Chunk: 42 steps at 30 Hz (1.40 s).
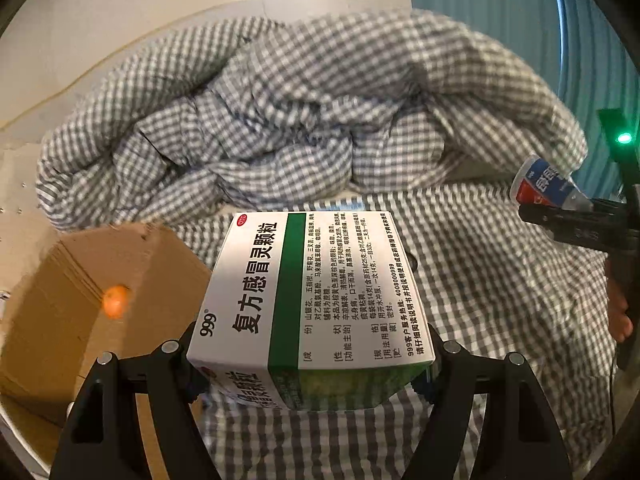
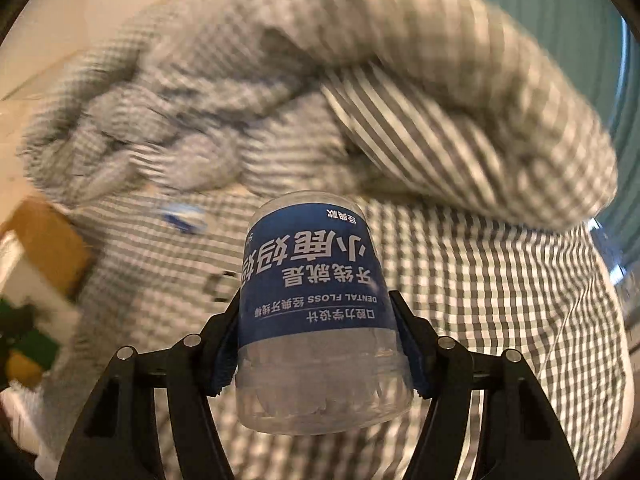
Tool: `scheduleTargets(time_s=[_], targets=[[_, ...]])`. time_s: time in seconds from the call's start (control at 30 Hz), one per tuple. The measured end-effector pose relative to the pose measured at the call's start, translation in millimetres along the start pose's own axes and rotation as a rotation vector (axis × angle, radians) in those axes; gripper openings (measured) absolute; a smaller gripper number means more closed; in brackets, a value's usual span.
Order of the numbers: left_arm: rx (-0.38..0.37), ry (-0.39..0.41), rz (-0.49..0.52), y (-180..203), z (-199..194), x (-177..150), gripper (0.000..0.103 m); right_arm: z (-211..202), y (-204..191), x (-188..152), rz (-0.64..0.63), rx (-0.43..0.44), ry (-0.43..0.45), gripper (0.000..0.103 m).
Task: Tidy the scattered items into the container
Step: 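Grasp the dental floss jar with the right gripper while the left holds the medicine box, then carry medicine box and floss jar over the cardboard box and release both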
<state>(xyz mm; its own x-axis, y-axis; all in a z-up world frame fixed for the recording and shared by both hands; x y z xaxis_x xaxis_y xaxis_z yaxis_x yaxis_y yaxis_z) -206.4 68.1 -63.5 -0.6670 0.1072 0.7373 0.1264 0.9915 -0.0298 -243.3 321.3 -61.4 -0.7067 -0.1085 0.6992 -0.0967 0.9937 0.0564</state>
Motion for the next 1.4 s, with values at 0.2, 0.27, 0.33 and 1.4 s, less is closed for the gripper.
scheduleTargets(time_s=[0.2,0.27,0.33,1.4], targets=[[0.027,0.058,-0.023,-26.3,-54.2,2.1,0.077,-61.4,-63.4,8.5,-0.084,0.038,0.044,0.065],[0.038,0.063,-0.036,-38.0,-66.5,-1.7,0.077,-70.4,-80.0,7.8,-0.086,0.070,0.042,0.065],[0.047,0.071,-0.054,-53.1,-78.8,-7.4,0.077,-79.9,-98.1,3.0,-0.100,0.083,0.044,0.065],[0.251,0.044,-0.323,-262.0,-85.1,-32.1,0.096,-92.4,-286.7,13.5,-0.291,0.250,0.002,0.065]])
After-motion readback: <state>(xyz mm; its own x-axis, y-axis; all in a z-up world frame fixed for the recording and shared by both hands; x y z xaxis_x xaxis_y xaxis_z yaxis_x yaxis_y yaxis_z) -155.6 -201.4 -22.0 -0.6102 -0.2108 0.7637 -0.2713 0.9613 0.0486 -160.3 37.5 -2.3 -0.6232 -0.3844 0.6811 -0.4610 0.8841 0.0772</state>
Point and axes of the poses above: each gripper's, at about its wrist camera, not at the fingertips, and z roughly the way its jaws point, y to its right, x to its top, the point moved 6 cm from there along z, roughly the way its jaws point, and after that the axes turned 6 degrees about -z, right-handed, at the moved point
